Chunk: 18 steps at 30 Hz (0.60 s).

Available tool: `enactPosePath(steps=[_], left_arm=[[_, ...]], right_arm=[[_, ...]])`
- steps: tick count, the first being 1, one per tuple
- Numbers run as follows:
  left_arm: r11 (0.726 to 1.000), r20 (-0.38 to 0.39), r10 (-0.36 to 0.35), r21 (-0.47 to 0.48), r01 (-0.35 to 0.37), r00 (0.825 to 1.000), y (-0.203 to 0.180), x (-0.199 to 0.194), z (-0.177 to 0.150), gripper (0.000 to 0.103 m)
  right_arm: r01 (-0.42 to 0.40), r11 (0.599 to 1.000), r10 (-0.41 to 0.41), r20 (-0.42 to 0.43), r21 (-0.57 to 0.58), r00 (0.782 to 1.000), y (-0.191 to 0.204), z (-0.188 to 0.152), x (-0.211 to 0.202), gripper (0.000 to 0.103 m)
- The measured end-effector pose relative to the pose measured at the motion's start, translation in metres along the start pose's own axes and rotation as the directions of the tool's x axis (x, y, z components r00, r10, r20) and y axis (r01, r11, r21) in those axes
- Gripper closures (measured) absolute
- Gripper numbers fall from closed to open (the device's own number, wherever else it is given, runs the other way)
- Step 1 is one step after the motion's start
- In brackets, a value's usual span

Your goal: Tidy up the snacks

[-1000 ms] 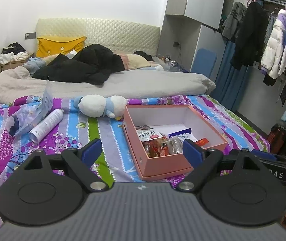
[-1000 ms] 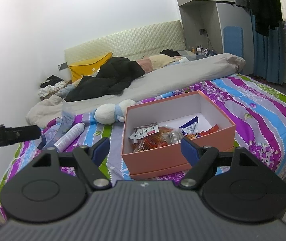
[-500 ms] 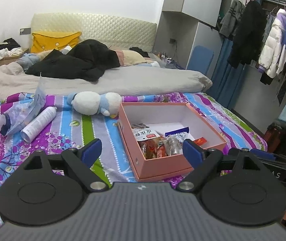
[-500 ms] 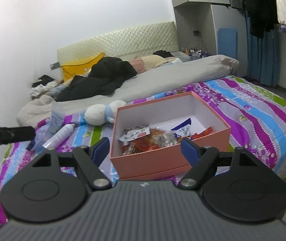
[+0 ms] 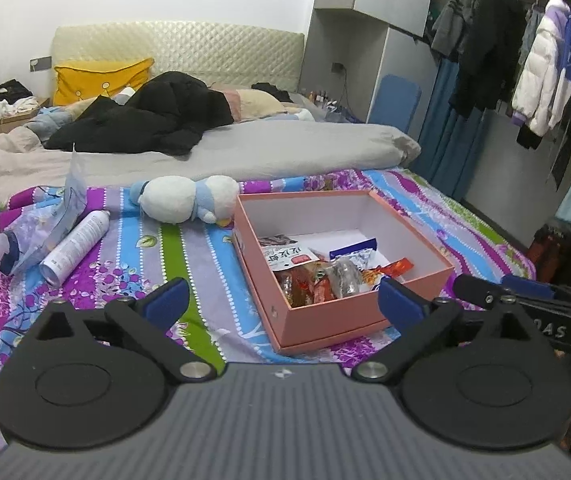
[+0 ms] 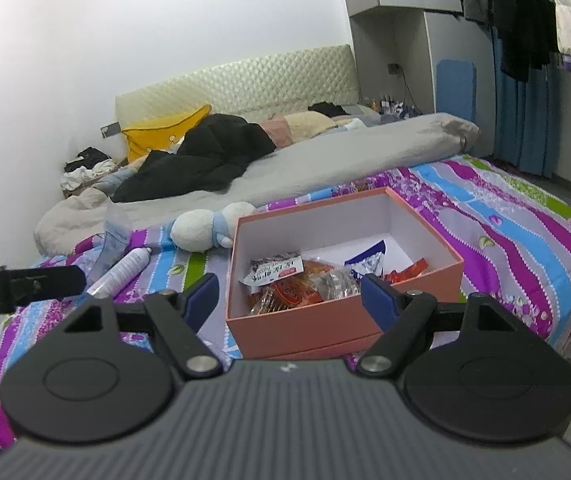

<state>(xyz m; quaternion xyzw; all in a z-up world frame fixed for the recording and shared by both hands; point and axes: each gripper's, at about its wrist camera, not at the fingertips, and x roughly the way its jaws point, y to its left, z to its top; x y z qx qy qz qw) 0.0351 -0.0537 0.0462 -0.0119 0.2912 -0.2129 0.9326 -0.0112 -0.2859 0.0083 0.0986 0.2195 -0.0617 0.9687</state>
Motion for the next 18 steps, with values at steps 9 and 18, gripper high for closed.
enactPosePath(steps=[9,18], left_arm=[[1.000,-0.014,0.002,-0.008,-0.002,1.000,-0.0003,0.0077,0.0045,0.000],[1.000,-0.005,0.019,-0.009,-0.019,1.000,0.0032,0.0079,0.0051,0.000]], right_arm=[[0.043,0.999,-0.043,0.040,-0.007,0.998,-0.0020,0.0018,-0.0013,0.000],[0.037,0.999,-0.037,0.036,0.000,0.999,-0.0032,0.0001,-0.0023,0.000]])
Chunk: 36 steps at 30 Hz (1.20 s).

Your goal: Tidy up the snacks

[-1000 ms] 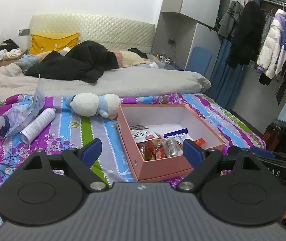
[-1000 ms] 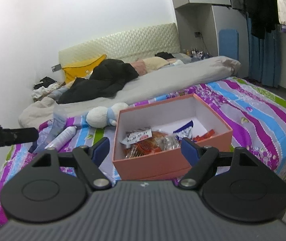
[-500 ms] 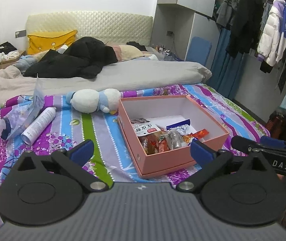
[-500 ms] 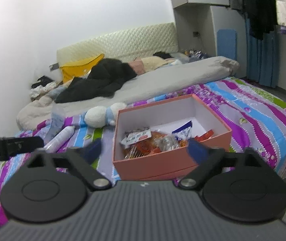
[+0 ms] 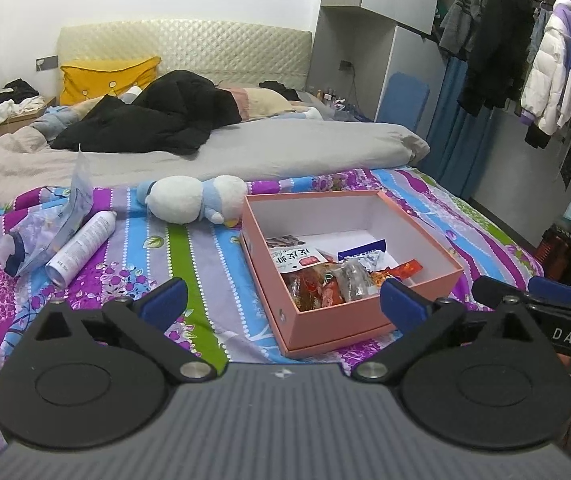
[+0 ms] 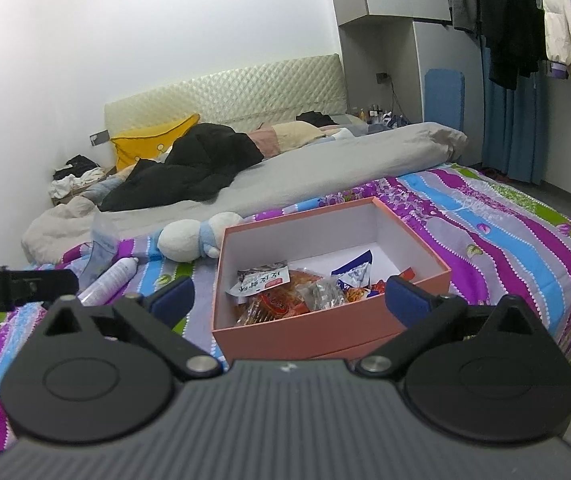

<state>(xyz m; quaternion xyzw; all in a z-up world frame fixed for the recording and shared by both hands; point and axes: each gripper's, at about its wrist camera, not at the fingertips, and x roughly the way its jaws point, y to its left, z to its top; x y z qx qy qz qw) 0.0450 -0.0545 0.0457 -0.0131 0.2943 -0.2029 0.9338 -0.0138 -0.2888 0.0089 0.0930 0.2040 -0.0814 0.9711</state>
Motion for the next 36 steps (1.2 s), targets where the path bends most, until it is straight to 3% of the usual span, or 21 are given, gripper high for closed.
enactPosePath(steps=[36], left_arm=[[1.000,-0.005,-0.007,0.009,0.007,1.000,-0.0003,-0.0008,-0.0027,0.000]], right_arm=[[-0.007,1.000,0.007,-0.004,0.008,1.000,-0.0017,-0.0012,0.0010,0.000]])
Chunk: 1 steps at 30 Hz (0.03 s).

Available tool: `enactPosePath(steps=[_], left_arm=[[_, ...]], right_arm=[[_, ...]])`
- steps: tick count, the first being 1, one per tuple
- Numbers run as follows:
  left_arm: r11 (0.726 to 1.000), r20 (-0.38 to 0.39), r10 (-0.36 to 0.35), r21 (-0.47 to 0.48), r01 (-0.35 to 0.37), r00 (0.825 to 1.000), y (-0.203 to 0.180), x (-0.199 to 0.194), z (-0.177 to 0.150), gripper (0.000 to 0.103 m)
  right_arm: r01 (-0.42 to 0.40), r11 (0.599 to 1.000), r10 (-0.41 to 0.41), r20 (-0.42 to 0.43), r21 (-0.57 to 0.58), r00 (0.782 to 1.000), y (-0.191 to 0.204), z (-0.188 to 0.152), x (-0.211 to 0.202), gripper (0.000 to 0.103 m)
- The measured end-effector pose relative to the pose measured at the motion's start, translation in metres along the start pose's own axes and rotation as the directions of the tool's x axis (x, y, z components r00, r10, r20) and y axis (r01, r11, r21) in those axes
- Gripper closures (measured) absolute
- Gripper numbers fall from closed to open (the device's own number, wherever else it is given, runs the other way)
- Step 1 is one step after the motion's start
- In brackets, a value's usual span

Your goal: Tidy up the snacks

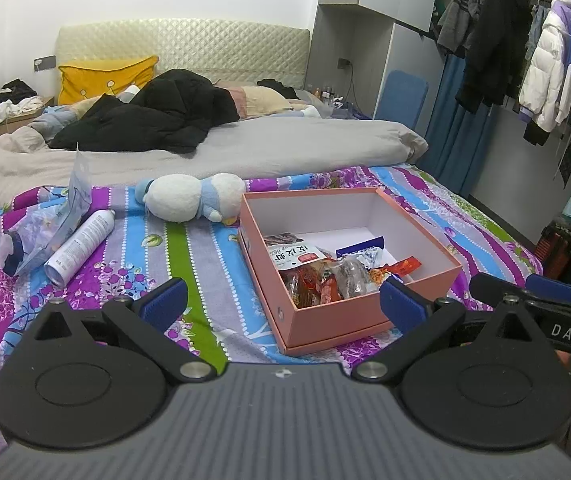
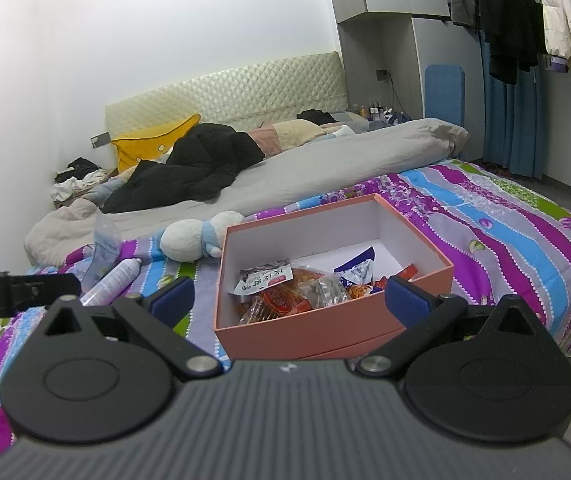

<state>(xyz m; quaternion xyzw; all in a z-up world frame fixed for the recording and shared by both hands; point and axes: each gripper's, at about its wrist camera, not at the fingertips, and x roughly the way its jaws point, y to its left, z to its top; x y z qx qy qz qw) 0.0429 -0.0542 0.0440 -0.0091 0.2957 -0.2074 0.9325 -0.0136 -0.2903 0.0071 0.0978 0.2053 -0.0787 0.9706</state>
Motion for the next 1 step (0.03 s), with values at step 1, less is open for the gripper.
enactPosePath(steps=[1], left_arm=[[1.000,0.000,0.001,0.000,-0.001,1.000,0.0002,0.0001,-0.0001,0.000]], right_arm=[[0.000,1.000,0.000,0.000,0.000,1.000,0.0001,0.0000,0.0000,0.000]])
